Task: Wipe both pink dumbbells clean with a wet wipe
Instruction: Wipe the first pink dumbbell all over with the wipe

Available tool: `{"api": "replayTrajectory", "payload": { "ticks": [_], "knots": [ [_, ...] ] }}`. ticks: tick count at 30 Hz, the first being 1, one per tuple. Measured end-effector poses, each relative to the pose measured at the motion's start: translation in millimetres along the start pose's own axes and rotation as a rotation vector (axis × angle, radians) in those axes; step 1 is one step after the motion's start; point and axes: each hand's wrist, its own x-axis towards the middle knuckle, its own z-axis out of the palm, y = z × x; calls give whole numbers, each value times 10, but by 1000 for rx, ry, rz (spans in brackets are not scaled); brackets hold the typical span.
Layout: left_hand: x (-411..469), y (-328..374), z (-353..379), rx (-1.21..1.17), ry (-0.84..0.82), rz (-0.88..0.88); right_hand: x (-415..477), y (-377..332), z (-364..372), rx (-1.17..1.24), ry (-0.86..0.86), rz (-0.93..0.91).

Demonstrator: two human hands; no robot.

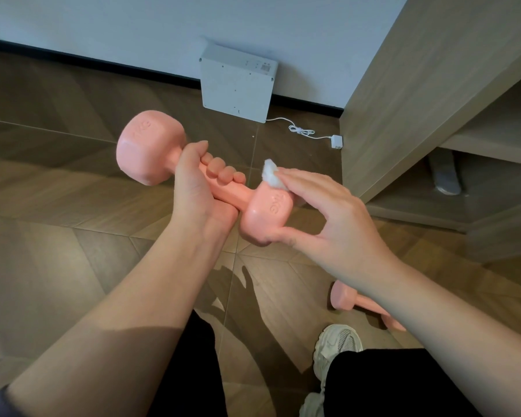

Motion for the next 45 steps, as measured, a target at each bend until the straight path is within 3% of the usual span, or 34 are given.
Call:
{"api": "replayTrajectory", "payload": {
  "ticks": [3,8,12,17,20,25,28,33,38,45],
  "knots": [
    [5,0,1,-3,6,2,-16,-16,27,16,66,-98],
    [39,16,-18,-10,44,-6,17,4,29,53,-34,-20],
    [69,6,-28,-16,47,-19,10,-32,45,74,40,-120],
    [90,-26,-66,-86,72,-37,27,1,52,-53,-189,-92],
    [69,-56,-73,-98,-7,-34,58,-4,51,-59,-116,-94],
    [-1,-14,26,-126,-321,-73,159,-31,-114,291,-17,68],
    [-34,22,73,-139,-336,-59,179,-14,-132,505,-70,209],
    [-33,54,25,-161,-229,-66,105,-84,-95,279,-20,76],
    [-35,57,25,-122,-161,-26,121,-92,-138,-187,35,-80],
    [-9,45,34,-16,-100,9,127,-160,-150,-208,-126,20]
  ]
}}
